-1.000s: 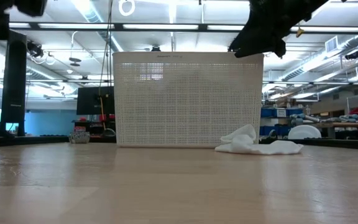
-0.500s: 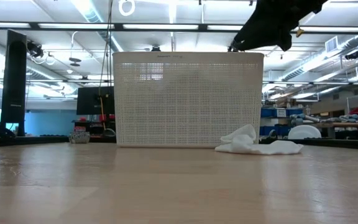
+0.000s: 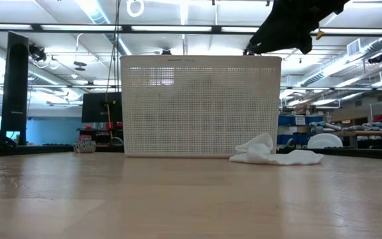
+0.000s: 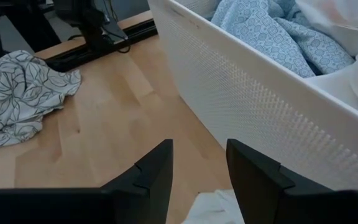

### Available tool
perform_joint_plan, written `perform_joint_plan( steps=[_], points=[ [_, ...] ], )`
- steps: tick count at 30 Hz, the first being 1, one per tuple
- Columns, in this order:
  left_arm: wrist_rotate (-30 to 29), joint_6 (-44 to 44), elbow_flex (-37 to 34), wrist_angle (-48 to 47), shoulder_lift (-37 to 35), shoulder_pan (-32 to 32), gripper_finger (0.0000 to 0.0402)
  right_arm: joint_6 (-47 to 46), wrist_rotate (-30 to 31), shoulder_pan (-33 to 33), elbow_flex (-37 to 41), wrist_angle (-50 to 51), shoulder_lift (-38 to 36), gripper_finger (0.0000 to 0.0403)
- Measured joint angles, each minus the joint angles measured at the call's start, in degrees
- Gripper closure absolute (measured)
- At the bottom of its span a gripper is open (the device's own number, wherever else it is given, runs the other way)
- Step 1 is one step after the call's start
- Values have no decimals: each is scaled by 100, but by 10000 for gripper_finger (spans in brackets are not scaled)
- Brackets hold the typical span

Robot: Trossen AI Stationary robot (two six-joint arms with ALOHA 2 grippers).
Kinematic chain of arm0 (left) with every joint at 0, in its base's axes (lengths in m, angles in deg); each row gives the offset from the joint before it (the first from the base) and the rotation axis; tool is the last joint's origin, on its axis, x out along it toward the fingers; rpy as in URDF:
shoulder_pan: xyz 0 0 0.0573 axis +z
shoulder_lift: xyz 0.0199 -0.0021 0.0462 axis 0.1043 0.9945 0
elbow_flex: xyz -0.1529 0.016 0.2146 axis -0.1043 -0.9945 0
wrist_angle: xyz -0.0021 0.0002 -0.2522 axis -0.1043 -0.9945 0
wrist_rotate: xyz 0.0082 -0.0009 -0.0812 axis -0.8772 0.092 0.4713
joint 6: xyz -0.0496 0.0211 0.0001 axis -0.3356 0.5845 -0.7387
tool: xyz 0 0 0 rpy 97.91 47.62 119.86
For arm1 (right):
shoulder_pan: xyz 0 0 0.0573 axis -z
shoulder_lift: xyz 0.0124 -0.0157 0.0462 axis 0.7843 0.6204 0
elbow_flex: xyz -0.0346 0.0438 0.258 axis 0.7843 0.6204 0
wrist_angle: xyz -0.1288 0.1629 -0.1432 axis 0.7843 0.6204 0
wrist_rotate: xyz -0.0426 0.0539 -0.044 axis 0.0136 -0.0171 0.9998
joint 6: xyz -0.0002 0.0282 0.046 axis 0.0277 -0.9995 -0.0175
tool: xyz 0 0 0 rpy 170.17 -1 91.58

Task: Sort clothes
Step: Put the white polo shirt into the laundry bin

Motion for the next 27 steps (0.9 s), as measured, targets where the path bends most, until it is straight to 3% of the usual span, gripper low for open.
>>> perform_joint_plan(
  steps=[4, 10, 27],
  points=[
    [450, -6, -175, -9, 28, 0, 296, 0, -1, 0, 0, 11, 0, 253],
    [1229, -198, -266, -18, 118, -42, 295, 0, -2, 0, 0, 45, 0, 253],
    [1026, 177, -269, -255, 1126, -348, 296, 1, -2, 0, 0, 48, 1, 255]
  ],
)
